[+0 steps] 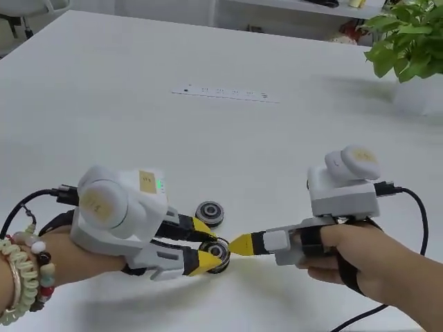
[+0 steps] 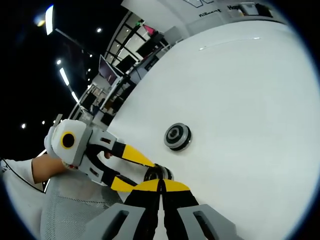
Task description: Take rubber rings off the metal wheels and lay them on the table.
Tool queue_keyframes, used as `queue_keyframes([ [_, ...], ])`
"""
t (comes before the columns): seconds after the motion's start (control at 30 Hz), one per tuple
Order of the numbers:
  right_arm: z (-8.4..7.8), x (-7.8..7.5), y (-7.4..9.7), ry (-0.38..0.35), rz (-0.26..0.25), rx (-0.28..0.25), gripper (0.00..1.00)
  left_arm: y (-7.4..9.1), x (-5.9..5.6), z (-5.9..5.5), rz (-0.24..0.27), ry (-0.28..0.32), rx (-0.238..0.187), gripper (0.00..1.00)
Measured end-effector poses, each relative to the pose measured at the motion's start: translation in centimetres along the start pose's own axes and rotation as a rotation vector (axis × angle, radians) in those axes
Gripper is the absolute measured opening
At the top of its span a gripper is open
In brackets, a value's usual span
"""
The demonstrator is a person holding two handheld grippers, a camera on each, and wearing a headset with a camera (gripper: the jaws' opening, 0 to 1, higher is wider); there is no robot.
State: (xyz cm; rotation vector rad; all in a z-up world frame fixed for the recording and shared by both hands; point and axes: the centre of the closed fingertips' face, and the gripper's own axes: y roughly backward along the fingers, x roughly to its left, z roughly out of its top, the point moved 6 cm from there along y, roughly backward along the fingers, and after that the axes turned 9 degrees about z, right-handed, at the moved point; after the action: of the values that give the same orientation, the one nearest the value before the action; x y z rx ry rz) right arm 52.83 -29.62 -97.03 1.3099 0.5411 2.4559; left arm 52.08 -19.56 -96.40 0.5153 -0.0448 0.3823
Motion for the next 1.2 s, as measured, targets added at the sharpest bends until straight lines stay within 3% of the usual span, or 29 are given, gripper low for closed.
queue_keyframes([
  [0.1,-0.1,0.0,0.1,-0.002,0.001,0.000,0.00,0.4,-0.2,0.6,-0.026,-0.015,0.004,0.32],
  [0.2,-0.2,0.1,0.1,0.005,-0.004,0.006,0.00,0.9,-0.3,1.4,-0.032,-0.070,-0.009,0.36],
  [0.37,-0.2,0.0,0.2,0.010,-0.011,0.007,0.00,1.7,0.0,2.5,-0.042,-0.055,-0.026,0.47],
  [0.43,-0.2,-0.1,0.3,0.009,-0.018,0.009,0.00,2.1,0.1,2.7,-0.046,-0.071,0.008,0.50],
  [0.57,-0.2,-0.4,0.5,0.007,-0.031,0.006,0.00,2.9,0.1,3.9,-0.066,-0.076,-0.002,0.60],
  [0.63,-0.2,-0.5,0.6,0.005,-0.030,0.004,0.00,3.4,0.2,4.3,-0.068,-0.082,0.005,0.60],
  [0.73,0.0,-0.5,0.7,0.007,-0.026,-0.007,0.00,4.6,0.5,4.9,-0.054,-0.104,0.001,0.63],
  [0.9,0.5,-0.5,1.2,0.020,-0.032,-0.021,0.00,6.8,1.0,5.7,-0.013,-0.093,-0.027,0.69],
  [1.07,1.3,-0.1,1.8,0.050,-0.036,-0.054,0.00,9.3,1.7,5.7,0.043,-0.077,-0.038,0.73],
  [1.2,1.8,0.3,2.2,0.082,-0.042,-0.078,0.00,11.1,2.4,5.0,0.099,-0.060,-0.024,0.80],
])
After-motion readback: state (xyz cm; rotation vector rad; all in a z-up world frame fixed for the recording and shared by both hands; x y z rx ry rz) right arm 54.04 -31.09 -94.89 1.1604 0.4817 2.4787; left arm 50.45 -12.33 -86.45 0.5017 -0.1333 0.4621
